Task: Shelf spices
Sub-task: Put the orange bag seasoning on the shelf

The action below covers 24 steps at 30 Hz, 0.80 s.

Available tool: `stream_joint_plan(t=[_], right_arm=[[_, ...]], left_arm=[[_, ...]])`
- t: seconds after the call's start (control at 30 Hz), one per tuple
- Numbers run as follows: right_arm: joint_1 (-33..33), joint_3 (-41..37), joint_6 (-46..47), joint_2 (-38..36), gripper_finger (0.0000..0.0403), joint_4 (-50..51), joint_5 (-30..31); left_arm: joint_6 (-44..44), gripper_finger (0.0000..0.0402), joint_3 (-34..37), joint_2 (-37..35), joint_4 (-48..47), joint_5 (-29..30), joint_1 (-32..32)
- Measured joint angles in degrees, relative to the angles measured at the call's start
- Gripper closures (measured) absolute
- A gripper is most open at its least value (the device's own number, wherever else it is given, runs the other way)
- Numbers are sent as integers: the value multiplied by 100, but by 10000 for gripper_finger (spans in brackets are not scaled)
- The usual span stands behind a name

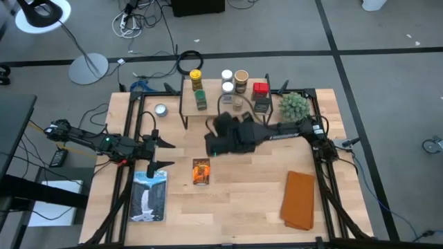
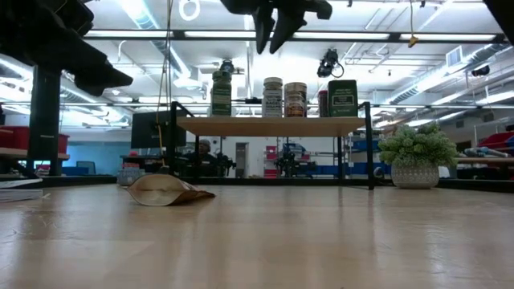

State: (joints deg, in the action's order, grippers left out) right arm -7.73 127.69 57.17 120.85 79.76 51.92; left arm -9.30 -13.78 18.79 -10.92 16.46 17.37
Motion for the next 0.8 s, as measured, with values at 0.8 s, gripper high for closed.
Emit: stream_joint_plan(t=[0.8], right_arm=[[54,-2968,-3720,-8,401,-7469,-100]], left_arm=[[442,74,0,-7,-131,12,0]])
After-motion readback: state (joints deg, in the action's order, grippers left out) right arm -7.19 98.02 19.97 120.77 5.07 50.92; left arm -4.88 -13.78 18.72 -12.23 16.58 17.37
